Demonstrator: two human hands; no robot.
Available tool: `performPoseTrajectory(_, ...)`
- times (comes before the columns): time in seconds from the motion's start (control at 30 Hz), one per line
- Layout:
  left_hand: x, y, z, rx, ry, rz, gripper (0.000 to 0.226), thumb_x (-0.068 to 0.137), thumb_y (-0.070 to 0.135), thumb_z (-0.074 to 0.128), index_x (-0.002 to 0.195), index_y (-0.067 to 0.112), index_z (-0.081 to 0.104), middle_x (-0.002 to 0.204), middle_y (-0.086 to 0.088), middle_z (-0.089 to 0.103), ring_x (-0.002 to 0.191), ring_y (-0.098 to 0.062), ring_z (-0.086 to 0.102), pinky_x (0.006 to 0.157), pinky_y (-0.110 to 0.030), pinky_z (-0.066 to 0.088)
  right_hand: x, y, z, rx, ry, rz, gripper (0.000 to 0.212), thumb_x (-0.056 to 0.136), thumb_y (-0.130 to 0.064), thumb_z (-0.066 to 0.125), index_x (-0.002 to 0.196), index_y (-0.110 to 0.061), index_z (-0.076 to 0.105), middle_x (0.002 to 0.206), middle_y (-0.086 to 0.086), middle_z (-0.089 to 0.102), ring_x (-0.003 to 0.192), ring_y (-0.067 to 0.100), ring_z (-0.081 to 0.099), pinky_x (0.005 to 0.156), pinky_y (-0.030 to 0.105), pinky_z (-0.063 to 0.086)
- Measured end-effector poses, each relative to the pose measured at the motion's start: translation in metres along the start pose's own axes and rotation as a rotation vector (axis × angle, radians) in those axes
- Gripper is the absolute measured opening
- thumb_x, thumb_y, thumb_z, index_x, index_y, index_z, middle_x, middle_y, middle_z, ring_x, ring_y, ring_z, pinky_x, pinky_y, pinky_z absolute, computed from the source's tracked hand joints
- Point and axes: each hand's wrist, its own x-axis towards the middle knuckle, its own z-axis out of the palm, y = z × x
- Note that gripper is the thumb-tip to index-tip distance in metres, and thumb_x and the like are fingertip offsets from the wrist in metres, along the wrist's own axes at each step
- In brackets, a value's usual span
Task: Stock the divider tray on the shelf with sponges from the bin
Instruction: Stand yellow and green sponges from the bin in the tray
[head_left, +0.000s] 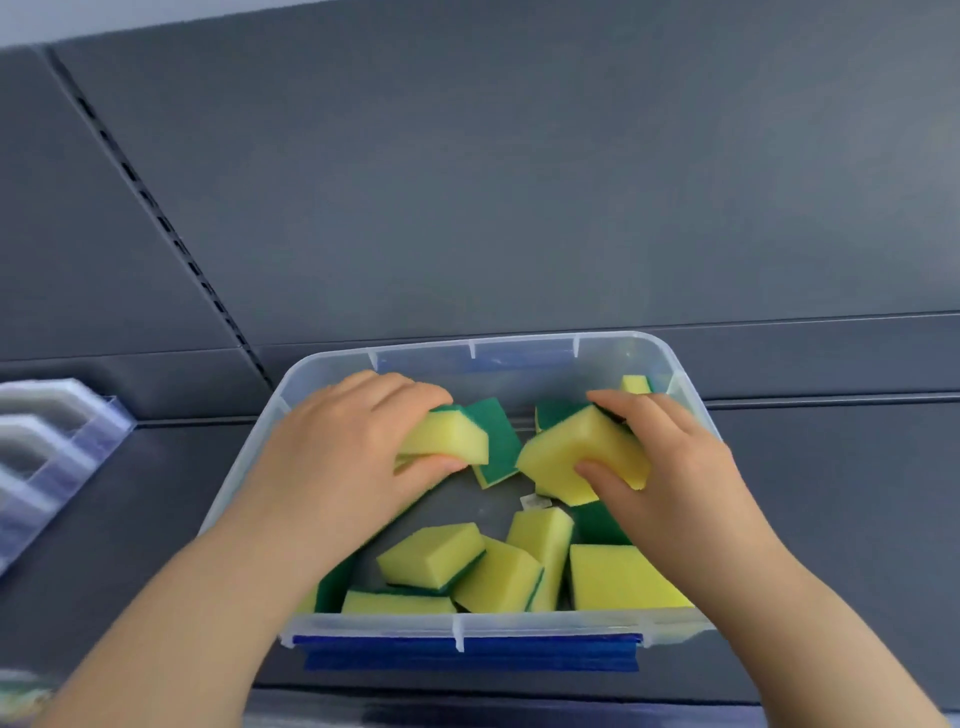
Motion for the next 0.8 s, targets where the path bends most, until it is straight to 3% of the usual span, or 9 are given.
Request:
performPoseTrajectory(0.13,-0.039,-0.006,-0.022,-0.012,0.057,-0.106,0.045,0.076,0.052,0.048,0.109,0.026,0.064,0.098,0.008,0.066,0.091,-0.008,0.05,0.066,-0.029,0.051,-0.014,-0.027,0.016,0.074,0.099,-0.078,0.049,0.071,-0.015,0.079,0.115,-0.019,0.057,0.098,-0.021,0.048,0.088,-0.008,0.04,0.082,-0.008,0.026)
performPoseTrajectory(0.33,-0.128,-0.054,-0.075,-0.028,0.177,-0.194,0.037,0.081,0.041,0.055,0.112,0.022,0.062,0.105,0.007,0.062,0.094,-0.01,0.055,0.071,-0.029,0.051,-0.041,-0.115,0.052,0.118,0.182,-0.294,0.042,0.071,-0.022,0.074,0.108,-0.014,0.056,0.098,-0.013,0.053,0.088,-0.004,0.046,0.081,-0.002,0.033)
performPoseTrajectory(0.43,-0.189,-0.087,-0.105,-0.044,0.211,-0.276,0.033,0.082,0.036,0.066,0.111,0.021,0.063,0.106,0.006,0.062,0.096,-0.01,0.055,0.078,-0.023,0.044,-0.06,-0.165,0.082,0.131,0.169,-0.294,0.046,0.07,-0.018,0.079,0.106,-0.022,0.051,0.092,-0.013,0.051,0.085,-0.005,0.044,0.08,-0.003,0.031)
performPoseTrajectory(0.53,-0.269,-0.131,-0.135,-0.05,0.216,-0.39,0.034,0.079,0.034,0.072,0.111,0.026,0.06,0.106,0.012,0.059,0.091,-0.008,0.055,0.07,-0.027,0.048,-0.089,-0.229,0.128,0.208,0.113,-0.278,0.043,0.073,-0.024,0.077,0.106,-0.027,0.051,0.092,-0.02,0.052,0.085,-0.009,0.046,0.079,-0.004,0.031)
performPoseTrajectory(0.63,-0.34,-0.169,-0.153,-0.074,0.232,-0.509,0.038,0.074,0.03,0.077,0.109,0.022,0.063,0.103,0.008,0.061,0.089,-0.009,0.055,0.074,-0.024,0.044,-0.111,-0.281,0.179,0.275,0.045,-0.279,0.042,0.071,-0.028,0.072,0.108,-0.031,0.051,0.097,-0.026,0.051,0.093,-0.021,0.044,0.079,-0.005,0.031)
performPoseTrajectory(0.8,-0.413,-0.217,-0.173,-0.12,0.21,-0.658,0.041,0.071,0.033,0.071,0.108,0.015,0.066,0.097,0.009,0.059,0.086,-0.006,0.051,0.073,-0.01,0.035,-0.124,-0.348,0.233,0.265,0.024,-0.36,0.036,0.069,-0.018,0.069,0.104,-0.013,0.061,0.1,-0.002,0.054,0.099,-0.015,0.042,0.083,-0.001,0.032)
